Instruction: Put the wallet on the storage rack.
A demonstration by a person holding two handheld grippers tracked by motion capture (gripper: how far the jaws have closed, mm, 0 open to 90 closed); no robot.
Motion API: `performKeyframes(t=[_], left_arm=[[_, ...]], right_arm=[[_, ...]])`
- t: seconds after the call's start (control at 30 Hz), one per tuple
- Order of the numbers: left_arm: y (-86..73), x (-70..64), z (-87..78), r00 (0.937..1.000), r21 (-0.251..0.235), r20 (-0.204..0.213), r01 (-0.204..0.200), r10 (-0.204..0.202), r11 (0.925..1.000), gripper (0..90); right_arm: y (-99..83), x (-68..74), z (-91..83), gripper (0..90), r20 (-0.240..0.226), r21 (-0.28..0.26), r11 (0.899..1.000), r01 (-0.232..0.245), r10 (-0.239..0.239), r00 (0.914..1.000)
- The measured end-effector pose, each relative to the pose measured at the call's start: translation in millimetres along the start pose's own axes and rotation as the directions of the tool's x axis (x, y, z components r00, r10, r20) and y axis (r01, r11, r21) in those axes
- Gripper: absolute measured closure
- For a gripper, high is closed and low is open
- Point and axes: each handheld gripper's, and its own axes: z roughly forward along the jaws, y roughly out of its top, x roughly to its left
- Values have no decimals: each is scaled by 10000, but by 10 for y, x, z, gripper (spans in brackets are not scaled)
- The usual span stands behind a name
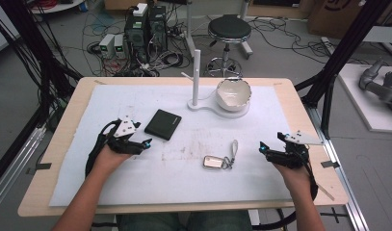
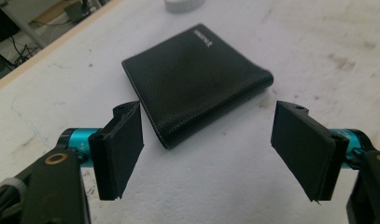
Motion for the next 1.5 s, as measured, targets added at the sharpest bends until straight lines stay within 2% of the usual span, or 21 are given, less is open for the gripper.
performKeyframes(t=[0.1, 0.2, 0.3, 0.37, 0.5, 0.73, 0.77, 0.83, 0.87, 0.93, 0.97, 1.0, 1.03, 1.07, 1.13, 1.17, 1.2, 1.23, 1.33, 1.43, 1.5], left_arm=[[37, -14, 112, 9967, 651, 42, -812, 811, 9946, 251], [90, -24, 183, 9900, 893, 63, -1409, 1409, 9860, 257], [147, -29, 253, 9799, 1231, 172, -1993, 1987, 9722, 258], [164, -30, 306, 9753, 1294, 248, -2206, 2193, 9667, 261], [190, -36, 412, 9594, 1823, 485, -2819, 2778, 9419, 275], [286, -29, 516, 9373, 2039, 771, -3486, 3399, 9148, 317], [303, -22, 529, 9310, 2034, 1031, -3642, 3500, 9088, 355], [331, -28, 538, 9088, 2110, 1664, -4119, 3827, 8865, 517], [333, -34, 542, 9072, 2148, 1664, -4158, 3864, 8837, 562], [315, -17, 540, 9116, 1984, 1733, -4029, 3727, 8935, 603], [305, -11, 534, 9098, 1909, 1699, -4073, 3786, 8931, 622], [303, 1, 521, 9016, 1872, 1621, -4271, 4010, 8846, 687], [299, 7, 515, 9020, 1705, 1527, -4266, 4039, 8882, 737], [299, -2, 515, 8981, 1675, 1478, -4355, 4142, 8845, 798], [298, -11, 515, 8907, 1630, 1409, -4515, 4322, 8773, 822], [290, -23, 515, 8952, 1573, 1349, -4426, 4248, 8828, 826], [297, -27, 509, 8874, 1603, 1312, -4589, 4419, 8739, 829], [303, -31, 502, 8838, 1586, 1323, -4658, 4488, 8706, 833], [334, -31, 457, 8888, 1354, 1273, -4553, 4402, 8800, 838], [372, -7, 375, 8978, 926, 1239, -4346, 4227, 8959, 839], [392, 23, 297, 9082, 545, 1196, -4094, 4011, 9107, 839]], right_arm=[[-15, -7, 8, 202, -20, 75, 10000, -4, 4, 10000], [-22, -10, 12, 202, -50, 79, 10000, 44, -43, 10000], [-24, -13, 12, 203, -50, 93, 9999, 62, -61, 10000], [-26, -13, 12, 202, -81, 96, 9999, 69, -68, 9999], [-29, -16, 13, 202, -124, 94, 9999, 138, -137, 9998], [-41, -28, 17, 202, -126, 144, 9998, 112, -110, 9999], [-41, -29, 19, 202, -140, 162, 9998, 125, -122, 9998], [-41, -26, 25, 202, -130, 169, 9998, 112, -110, 9999], [-41, -23, 28, 203, -160, 182, 9998, 106, -103, 9998], [-37, -17, 30, 203, -154, 179, 9997, 141, -138, 9998], [-35, -12, 27, 203, -158, 184, 9998, 102, -99, 9998], [-33, -8, 24, 203, -162, 161, 9998, 97, -94, 9998], [-33, -6, 20, 202, -179, 140, 9998, 103, -100, 9998], [-36, -6, 10, 202, -142, 159, 9998, 83, -81, 9999], [-41, -7, -5, 203, -159, 131, 9999, 38, -36, 9999], [-44, -13, -13, 203, -127, 106, 9999, 42, -41, 9999], [-48, -24, -19, 203, -113, 89, 9999, 69, -68, 9999], [-51, -33, -25, 203, -112, 71, 10000, 8, -7, 9999], [-62, -58, -28, 203, -96, 67, 10000, -41, 42, 9999], [-60, -53, -22, 203, -120, 85, 9999, -68, 69, 9999], [-50, -47, -20, 203, -167, 48, 10000, -37, 38, 9999]])
